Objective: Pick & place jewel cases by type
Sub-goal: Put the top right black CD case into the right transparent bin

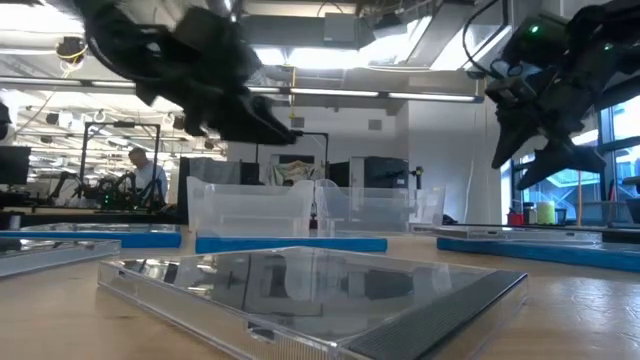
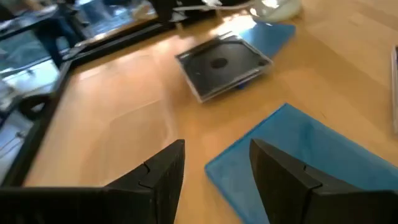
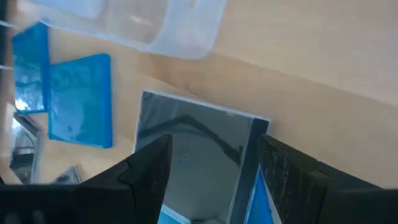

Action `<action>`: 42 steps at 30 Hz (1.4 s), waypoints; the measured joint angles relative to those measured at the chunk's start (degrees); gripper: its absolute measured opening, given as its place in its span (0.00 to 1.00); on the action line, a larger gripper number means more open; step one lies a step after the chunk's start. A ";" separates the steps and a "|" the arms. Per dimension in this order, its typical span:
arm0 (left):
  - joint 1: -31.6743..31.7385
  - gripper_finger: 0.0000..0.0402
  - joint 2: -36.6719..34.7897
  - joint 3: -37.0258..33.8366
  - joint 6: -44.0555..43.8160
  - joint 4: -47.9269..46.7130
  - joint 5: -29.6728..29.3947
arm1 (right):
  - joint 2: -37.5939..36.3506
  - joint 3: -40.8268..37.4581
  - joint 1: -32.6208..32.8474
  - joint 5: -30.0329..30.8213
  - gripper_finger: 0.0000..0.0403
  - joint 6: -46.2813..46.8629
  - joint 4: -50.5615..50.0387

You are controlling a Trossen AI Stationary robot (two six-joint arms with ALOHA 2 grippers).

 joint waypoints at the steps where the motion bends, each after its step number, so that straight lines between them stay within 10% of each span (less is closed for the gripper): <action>1: -0.80 0.44 2.20 1.08 1.03 0.73 0.01 | 0.79 0.00 -0.34 -1.12 0.59 -0.31 0.00; 21: -10.67 0.43 31.67 27.20 7.22 1.90 -5.93 | 12.17 -0.02 -0.82 -2.45 0.59 -6.58 0.80; 42: -10.63 0.42 42.12 34.49 9.62 2.77 -7.48 | 17.45 -0.13 -7.36 -9.33 0.59 -10.62 3.35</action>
